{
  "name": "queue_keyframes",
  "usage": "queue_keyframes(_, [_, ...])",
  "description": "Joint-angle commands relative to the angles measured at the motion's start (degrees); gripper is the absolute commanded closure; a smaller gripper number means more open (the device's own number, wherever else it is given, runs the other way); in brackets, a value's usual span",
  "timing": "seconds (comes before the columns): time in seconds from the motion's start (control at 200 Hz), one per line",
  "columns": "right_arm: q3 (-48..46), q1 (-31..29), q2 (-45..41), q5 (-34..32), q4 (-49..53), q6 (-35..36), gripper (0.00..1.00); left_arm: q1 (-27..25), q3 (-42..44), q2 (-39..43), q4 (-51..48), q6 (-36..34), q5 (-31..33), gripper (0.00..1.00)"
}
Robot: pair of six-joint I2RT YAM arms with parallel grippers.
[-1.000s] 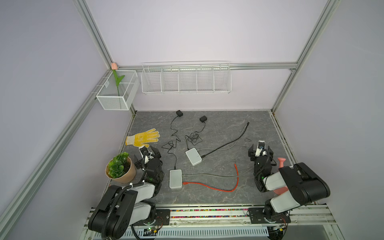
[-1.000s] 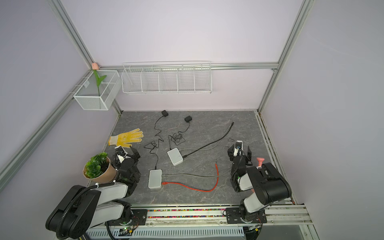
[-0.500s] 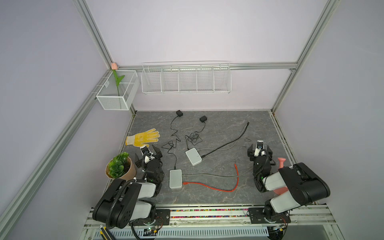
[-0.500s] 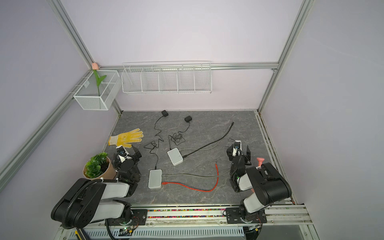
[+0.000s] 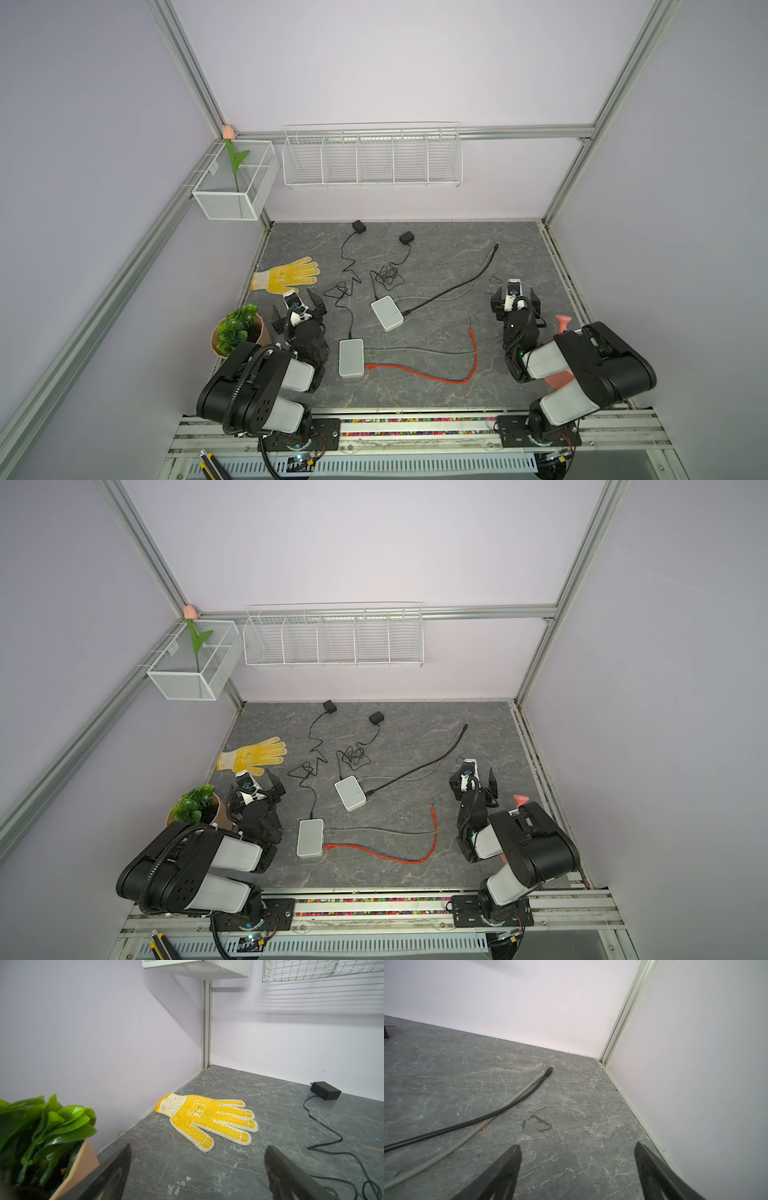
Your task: Insert the plug into the switch port
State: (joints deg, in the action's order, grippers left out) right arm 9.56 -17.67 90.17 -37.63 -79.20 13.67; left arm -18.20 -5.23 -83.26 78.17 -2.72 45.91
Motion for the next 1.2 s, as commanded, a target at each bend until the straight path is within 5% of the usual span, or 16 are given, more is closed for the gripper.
queue_keyframes(0.0, [1.03,-0.43,1.18,0.1,-2.8,1.52,0.11,0.28,0.78,0.11,2.73,-1.79,-2.14,0.01])
queue_keyframes(0.885, [1.69,-0.25,0.98,0.35,-1.33,1.38,0.11,-1.37,-0.08,-1.7,2.69,-5.97,-6.29,0.01])
queue_keyframes(1.195, [2.07,3.67,-1.96,5.15,4.75,-3.25,0.11,-3.14,-2.01,-4.99,2.72,-9.31,-8.43,0.01])
